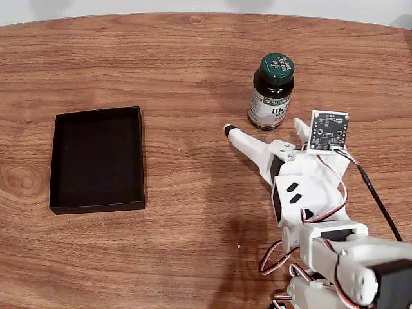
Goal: Pick up the pill bottle and place it in the black box.
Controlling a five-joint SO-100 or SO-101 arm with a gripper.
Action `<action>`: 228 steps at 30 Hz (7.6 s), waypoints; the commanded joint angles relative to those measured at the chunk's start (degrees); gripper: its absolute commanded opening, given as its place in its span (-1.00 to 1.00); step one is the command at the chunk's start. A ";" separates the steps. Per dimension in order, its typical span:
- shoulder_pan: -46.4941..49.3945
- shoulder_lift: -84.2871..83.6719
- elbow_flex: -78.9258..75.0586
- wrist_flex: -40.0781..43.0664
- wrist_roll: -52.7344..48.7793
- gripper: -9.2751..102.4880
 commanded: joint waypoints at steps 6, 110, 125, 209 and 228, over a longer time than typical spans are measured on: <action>2.02 -8.09 -12.13 -0.62 -0.88 -0.03; -37.44 -2.90 -4.75 -23.12 1.76 -0.70; -47.90 -5.71 -13.01 -15.56 7.12 -0.70; -39.02 -28.92 -36.12 -4.31 10.02 0.00; -26.63 5.54 -17.23 13.27 13.01 -0.05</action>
